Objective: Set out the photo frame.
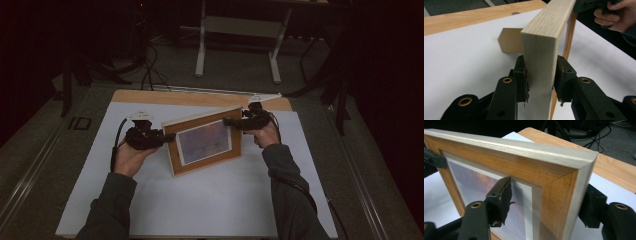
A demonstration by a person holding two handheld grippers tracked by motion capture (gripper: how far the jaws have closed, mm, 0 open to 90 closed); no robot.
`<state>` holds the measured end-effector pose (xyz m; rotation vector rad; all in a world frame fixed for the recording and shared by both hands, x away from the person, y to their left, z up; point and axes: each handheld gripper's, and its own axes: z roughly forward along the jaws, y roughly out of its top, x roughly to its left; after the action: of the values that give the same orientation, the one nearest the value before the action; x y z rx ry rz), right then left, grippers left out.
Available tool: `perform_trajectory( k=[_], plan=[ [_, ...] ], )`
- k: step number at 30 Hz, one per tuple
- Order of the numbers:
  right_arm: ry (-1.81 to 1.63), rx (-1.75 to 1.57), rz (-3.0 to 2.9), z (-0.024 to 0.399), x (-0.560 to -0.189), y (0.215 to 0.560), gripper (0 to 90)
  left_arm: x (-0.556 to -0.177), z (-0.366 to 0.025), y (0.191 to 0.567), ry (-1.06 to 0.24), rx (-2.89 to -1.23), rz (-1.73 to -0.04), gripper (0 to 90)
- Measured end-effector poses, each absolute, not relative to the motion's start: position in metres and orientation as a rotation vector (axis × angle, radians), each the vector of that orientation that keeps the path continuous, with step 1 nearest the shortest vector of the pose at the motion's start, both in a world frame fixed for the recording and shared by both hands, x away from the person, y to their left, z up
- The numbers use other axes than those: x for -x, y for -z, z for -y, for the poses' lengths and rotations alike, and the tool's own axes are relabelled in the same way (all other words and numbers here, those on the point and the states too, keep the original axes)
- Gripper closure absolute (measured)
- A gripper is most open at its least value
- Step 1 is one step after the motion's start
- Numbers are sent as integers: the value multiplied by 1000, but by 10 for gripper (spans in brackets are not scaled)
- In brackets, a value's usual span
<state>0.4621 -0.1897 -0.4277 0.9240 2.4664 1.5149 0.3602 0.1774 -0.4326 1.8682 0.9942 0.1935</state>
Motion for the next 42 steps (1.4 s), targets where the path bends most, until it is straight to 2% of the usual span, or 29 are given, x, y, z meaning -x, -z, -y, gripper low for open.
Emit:
perform_trajectory(
  k=[18, 42],
  plan=[
    [-1531, -927, -2397, 207, -448, 422, 448, -374, -171, 431, -198, -1815, -1020, 643],
    [-1538, -1026, -2235, 212, -451, 424, 453, -413, -163, 429, -280, -1771, -984, 586]
  ],
)
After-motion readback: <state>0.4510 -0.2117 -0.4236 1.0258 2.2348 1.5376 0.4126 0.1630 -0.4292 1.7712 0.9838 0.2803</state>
